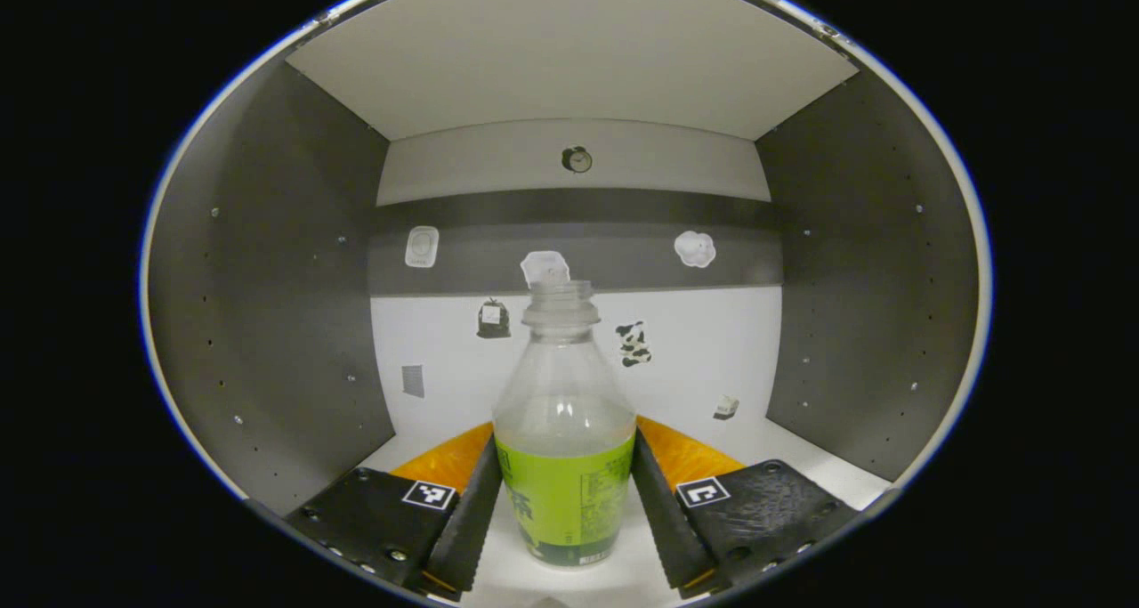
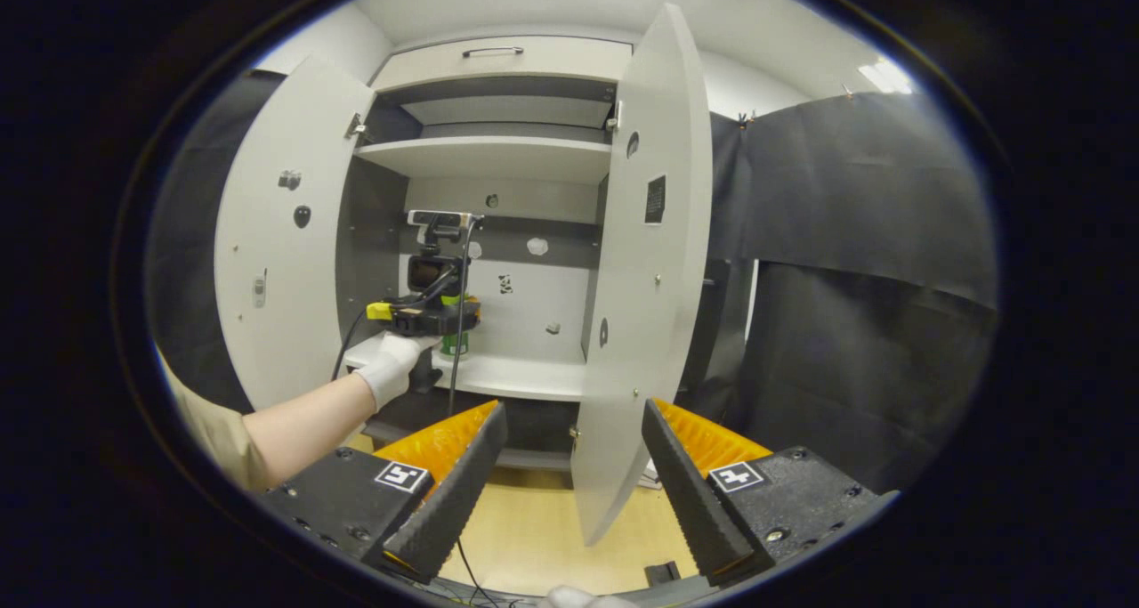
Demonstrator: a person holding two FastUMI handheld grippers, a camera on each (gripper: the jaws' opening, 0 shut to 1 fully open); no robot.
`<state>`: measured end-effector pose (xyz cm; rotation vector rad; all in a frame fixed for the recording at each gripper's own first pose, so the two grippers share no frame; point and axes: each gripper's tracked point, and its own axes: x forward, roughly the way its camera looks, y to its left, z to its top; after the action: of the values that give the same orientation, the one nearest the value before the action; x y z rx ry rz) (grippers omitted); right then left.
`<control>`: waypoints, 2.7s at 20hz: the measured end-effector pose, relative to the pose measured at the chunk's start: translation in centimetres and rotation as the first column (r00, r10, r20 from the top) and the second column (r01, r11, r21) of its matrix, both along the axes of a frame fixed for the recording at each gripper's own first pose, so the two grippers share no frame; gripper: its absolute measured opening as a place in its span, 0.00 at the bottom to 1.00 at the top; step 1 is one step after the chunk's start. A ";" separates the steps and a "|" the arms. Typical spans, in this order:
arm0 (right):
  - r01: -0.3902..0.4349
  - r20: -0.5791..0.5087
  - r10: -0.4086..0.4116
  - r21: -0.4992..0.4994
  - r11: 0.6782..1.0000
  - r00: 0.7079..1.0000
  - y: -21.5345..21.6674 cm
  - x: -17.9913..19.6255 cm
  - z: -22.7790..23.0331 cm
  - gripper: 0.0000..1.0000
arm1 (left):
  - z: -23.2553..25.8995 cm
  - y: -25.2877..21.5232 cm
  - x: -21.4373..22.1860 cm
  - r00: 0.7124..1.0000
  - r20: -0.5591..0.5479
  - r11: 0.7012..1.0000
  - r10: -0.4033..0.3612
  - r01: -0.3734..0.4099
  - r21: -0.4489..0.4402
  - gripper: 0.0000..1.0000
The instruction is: Grasp the bottle in the cabinet with the left hand and place it on the coaster, then close the right door with the right hand and the left door with the left hand.
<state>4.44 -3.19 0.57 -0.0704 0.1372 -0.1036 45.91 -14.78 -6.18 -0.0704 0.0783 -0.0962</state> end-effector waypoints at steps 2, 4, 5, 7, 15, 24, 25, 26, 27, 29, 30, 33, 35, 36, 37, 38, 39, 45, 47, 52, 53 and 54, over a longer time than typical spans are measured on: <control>0.007 0.014 -0.007 0.002 1.000 1.000 -0.4 0.1 0.3 1.00 | 0.9 0.2 -1.1 1.000 0.012 1.000 -0.009 0.009 -0.001 0.74; 0.011 0.022 -0.011 0.011 1.000 1.000 -0.6 0.1 0.4 1.00 | 2.5 0.7 -2.8 0.999 0.042 1.000 -0.015 0.014 0.015 0.74; 0.012 0.023 -0.013 0.016 1.000 1.000 -0.7 0.1 0.3 1.00 | 3.3 0.8 -3.9 0.998 0.059 1.000 -0.022 0.020 0.023 0.74; 0.010 0.029 -0.011 0.027 1.000 1.000 -0.7 0.0 0.3 1.00 | 4.7 1.1 -6.3 0.995 0.090 0.999 -0.039 0.036 0.031 0.74; 0.011 0.045 -0.013 0.054 0.999 0.999 -0.9 -0.5 -0.2 1.00 | 7.3 2.7 -18.1 0.985 0.150 0.997 -0.080 0.078 0.020 0.74; -0.007 0.029 0.005 0.077 0.997 1.000 -0.6 -2.0 -1.8 1.00 | 2.5 4.6 -30.5 0.992 0.100 0.996 -0.080 0.075 0.050 0.77; -0.009 0.027 0.007 0.077 0.997 1.000 -0.6 -2.3 -2.0 1.00 | 1.6 4.8 -31.5 0.993 0.093 0.996 -0.078 0.073 0.052 0.74; -0.010 0.024 0.008 0.076 0.997 1.000 -0.6 -2.5 -2.2 1.00 | 0.5 4.9 -32.4 0.993 0.084 0.996 -0.082 0.078 0.050 0.77; -0.011 0.021 0.010 0.075 0.997 1.000 -0.6 -2.7 -2.4 1.00 | -0.6 4.7 -33.2 0.993 0.073 0.996 -0.088 0.085 0.042 0.77; -0.011 0.009 0.011 0.071 0.997 1.000 -0.8 -3.1 -3.0 1.00 | -3.1 4.6 -34.6 0.994 0.043 0.995 -0.098 0.097 0.022 0.70; -0.012 0.003 0.012 0.070 0.997 1.000 -0.8 -3.3 -3.2 0.99 | -4.2 4.4 -35.3 0.994 0.038 0.995 -0.102 0.102 0.014 0.74; -0.017 -0.024 0.019 0.070 0.997 1.000 -1.0 -3.6 -4.0 1.00 | -7.5 3.9 -36.6 0.993 0.041 0.994 -0.111 0.111 0.007 0.77; -0.019 -0.041 0.022 0.078 0.997 0.999 -1.1 -3.8 -4.2 1.00 | -9.8 3.3 -37.1 0.991 0.048 0.992 -0.127 0.126 0.016 0.74; -0.019 -0.047 0.022 0.078 0.997 0.999 -1.2 -3.9 -4.2 1.00 | -11.1 2.9 -37.5 0.989 0.044 0.990 -0.141 0.141 0.012 0.74; -0.017 -0.050 0.021 0.076 0.997 0.999 -1.3 -4.0 -4.1 0.99 | -12.3 2.4 -38.0 0.987 0.043 0.988 -0.153 0.153 0.002 0.77; -0.015 -0.051 0.019 0.071 0.997 0.999 -1.4 -4.1 -4.0 1.00 | -13.6 2.0 -38.5 0.985 0.035 0.986 -0.168 0.168 -0.014 0.77; -0.013 -0.052 0.016 0.064 0.998 0.998 -1.5 -4.1 -3.9 1.00 | -15.0 1.5 -38.9 0.983 0.028 0.983 -0.181 0.182 -0.032 0.74; -0.021 -0.103 0.024 0.036 0.999 0.994 -1.5 -4.3 -4.2 0.99 | -20.9 0.6 -40.9 0.973 0.057 0.972 -0.226 0.229 -0.058 0.77; -0.028 -0.114 0.030 0.026 0.999 0.993 -1.1 -4.3 -4.3 1.00 | -23.1 0.3 -41.1 0.969 0.047 0.969 -0.241 0.243 -0.041 0.74; -0.036 -0.128 0.037 0.016 0.999 0.991 -0.5 -4.2 -4.1 1.00 | -26.9 0.3 -40.5 0.969 0.009 0.968 -0.246 0.246 -0.043 0.74; -0.037 -0.128 0.038 0.014 0.999 0.991 -0.3 -4.2 -4.0 1.00 | -27.2 0.1 -40.4 0.968 0.010 0.967 -0.250 0.250 -0.045 0.74; -0.038 -0.130 0.039 0.011 0.999 0.991 -0.2 -4.1 -3.9 1.00 | -27.5 0.0 -40.4 0.967 0.011 0.966 -0.254 0.254 -0.039 0.74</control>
<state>0.33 -3.39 -3.37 -0.0716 0.2665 -0.0600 5.51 -14.79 -33.73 -0.0999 0.0790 -0.3548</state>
